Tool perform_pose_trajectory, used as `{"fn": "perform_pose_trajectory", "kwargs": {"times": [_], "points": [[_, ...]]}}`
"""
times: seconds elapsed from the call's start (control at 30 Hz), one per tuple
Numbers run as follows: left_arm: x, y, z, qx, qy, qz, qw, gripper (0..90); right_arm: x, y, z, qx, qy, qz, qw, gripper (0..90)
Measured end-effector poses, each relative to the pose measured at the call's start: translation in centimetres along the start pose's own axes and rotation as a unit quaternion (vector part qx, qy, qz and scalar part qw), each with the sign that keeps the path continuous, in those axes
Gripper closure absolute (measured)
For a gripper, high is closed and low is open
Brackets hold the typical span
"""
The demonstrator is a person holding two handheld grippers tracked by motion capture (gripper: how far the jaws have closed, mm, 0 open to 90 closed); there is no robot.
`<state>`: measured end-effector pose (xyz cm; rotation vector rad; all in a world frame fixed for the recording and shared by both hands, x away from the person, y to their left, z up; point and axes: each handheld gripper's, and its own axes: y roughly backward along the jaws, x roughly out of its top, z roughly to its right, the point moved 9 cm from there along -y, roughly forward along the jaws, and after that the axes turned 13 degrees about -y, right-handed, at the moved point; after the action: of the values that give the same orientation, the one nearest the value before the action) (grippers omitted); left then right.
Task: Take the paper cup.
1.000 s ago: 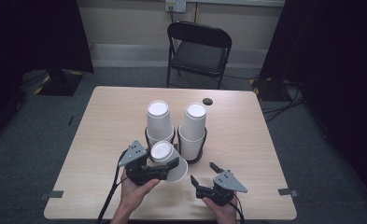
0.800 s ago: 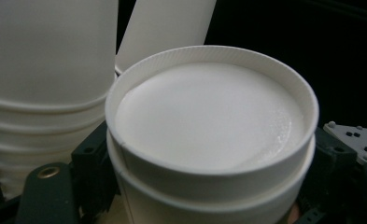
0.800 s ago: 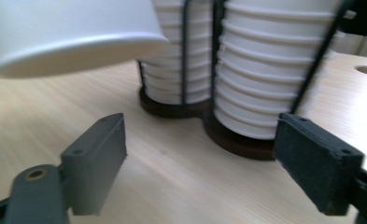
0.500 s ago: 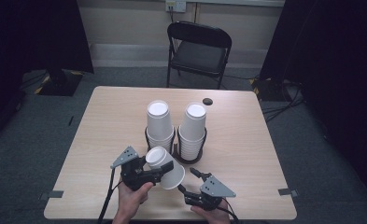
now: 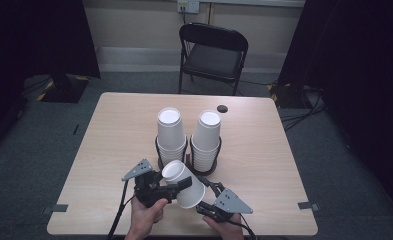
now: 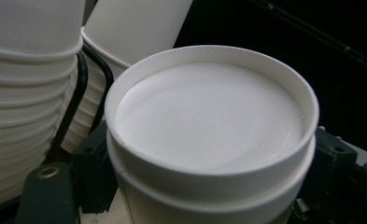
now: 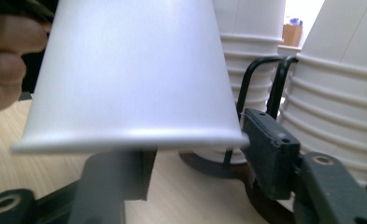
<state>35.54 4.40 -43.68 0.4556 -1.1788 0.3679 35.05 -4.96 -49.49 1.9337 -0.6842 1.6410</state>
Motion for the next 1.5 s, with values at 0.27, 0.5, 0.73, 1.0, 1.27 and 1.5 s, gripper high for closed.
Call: {"fn": "perform_pose_trajectory", "kwargs": {"times": [0.27,0.5,0.73,1.0,1.27,1.5], "points": [[-0.2,-0.8,1.1,-0.013,-0.003,-0.005,0.9999,20.6,0.8,0.1,0.1,0.004,0.008,0.026,0.9996,66.6],[-0.3,-0.6,0.8,0.001,-0.038,-0.008,0.9992,14.7,1.0,0.6,0.3,0.011,-0.006,0.045,0.9989,79.5],[-0.3,-0.1,0.1,0.012,-0.042,-0.003,0.999,8.3,1.2,0.7,0.2,0.02,-0.017,0.053,0.9983,84.1],[-0.7,0.0,0.0,0.002,-0.051,-0.008,0.9987,3.5,1.2,0.8,0.0,0.025,-0.017,0.05,0.9983,85.1],[-0.8,0.4,0.2,-0.003,-0.064,-0.009,0.9979,1.4,1.3,0.9,-0.1,0.028,-0.024,0.052,0.998,85.1],[-0.7,1.0,0.2,-0.01,-0.076,-0.002,0.9971,0.0,1.3,1.0,-0.2,0.035,-0.03,0.052,0.9976,85.3]]}}
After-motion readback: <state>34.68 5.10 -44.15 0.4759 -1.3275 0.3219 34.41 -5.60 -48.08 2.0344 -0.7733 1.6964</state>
